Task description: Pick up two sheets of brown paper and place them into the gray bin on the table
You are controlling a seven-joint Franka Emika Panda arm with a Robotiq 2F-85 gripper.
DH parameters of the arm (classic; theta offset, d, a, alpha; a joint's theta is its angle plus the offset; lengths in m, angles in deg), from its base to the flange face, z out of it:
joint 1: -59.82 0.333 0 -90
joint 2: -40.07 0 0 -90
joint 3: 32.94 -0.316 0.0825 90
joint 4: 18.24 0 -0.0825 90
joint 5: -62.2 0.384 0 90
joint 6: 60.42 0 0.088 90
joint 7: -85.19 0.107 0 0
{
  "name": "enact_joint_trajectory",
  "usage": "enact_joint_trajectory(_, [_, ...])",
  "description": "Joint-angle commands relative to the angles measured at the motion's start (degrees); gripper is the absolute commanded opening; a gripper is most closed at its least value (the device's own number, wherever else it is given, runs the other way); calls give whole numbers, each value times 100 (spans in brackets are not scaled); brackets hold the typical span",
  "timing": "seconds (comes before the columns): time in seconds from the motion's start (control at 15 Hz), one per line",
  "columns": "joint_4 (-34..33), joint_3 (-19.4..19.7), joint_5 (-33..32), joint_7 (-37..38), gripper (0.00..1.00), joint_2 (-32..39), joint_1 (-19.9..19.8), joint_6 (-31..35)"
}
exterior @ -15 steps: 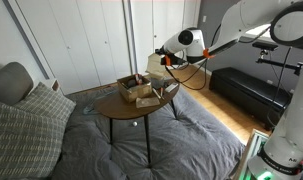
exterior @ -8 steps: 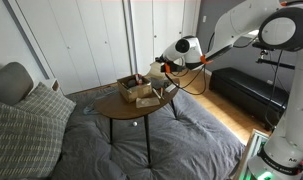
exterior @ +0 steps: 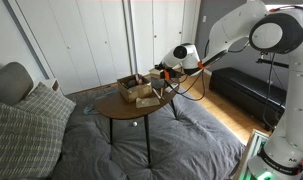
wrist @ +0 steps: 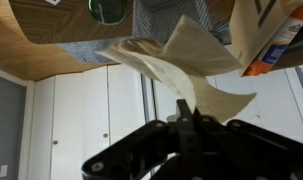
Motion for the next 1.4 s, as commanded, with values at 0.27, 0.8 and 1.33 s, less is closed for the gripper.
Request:
enact_joint_trajectory(0.27, [214, -188, 855, -808, 0, 121, -152, 467])
enact_joint_trajectory(0.8, [151, -94, 787, -720, 1, 158, -38, 272])
enact_joint_trajectory(1.33, [150, -93, 787, -720, 1, 158, -38, 272])
